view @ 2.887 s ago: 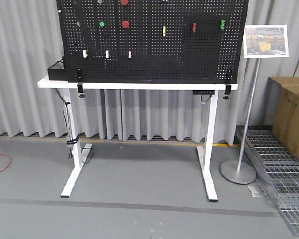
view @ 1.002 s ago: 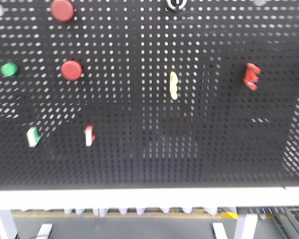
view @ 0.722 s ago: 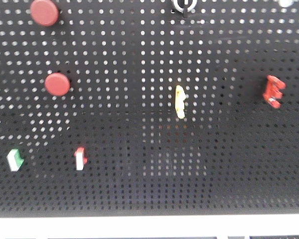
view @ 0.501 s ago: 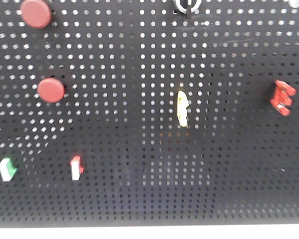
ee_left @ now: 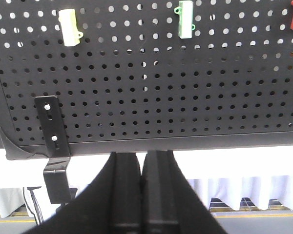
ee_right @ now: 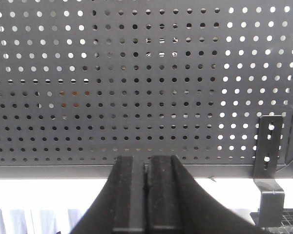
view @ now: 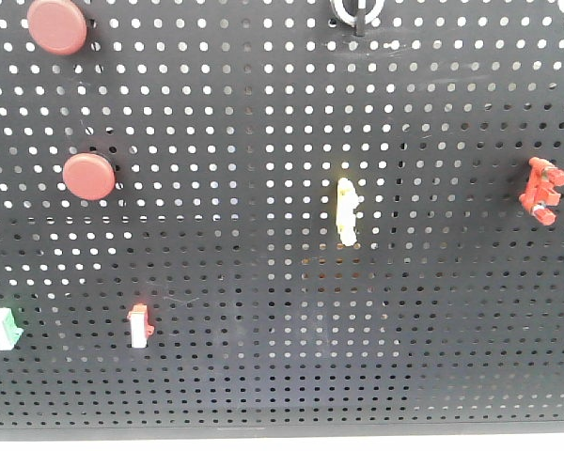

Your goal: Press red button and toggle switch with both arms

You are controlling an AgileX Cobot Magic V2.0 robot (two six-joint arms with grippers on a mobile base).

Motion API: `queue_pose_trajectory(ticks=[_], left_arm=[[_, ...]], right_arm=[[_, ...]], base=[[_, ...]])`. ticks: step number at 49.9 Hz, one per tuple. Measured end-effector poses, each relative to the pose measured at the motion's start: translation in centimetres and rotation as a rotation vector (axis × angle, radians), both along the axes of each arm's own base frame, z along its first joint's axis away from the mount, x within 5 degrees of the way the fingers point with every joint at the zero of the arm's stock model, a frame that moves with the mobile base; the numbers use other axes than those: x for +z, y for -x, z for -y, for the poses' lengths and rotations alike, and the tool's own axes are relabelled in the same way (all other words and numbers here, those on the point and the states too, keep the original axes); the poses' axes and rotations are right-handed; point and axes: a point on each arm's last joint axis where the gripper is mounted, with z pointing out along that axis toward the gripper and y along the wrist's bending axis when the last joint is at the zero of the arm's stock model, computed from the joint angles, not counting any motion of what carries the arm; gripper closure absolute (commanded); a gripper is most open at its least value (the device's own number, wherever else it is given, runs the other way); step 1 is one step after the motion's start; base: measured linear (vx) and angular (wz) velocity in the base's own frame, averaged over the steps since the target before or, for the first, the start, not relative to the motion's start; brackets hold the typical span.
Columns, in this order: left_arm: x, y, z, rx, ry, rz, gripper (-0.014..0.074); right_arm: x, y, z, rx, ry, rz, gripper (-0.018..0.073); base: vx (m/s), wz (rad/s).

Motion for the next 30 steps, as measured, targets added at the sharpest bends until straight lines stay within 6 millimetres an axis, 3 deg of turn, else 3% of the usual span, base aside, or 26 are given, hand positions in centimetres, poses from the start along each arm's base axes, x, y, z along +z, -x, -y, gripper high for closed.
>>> queue_pose_trajectory(ticks=[30], left_arm=[[0.25, 0.0, 0.01, -0.001, 0.0, 0.028, 0.0595]], right_arm=[[0.34, 0.02, -0.01, 0.002, -0.003, 0.037, 0.0559]], base=[[0.0, 0.0]])
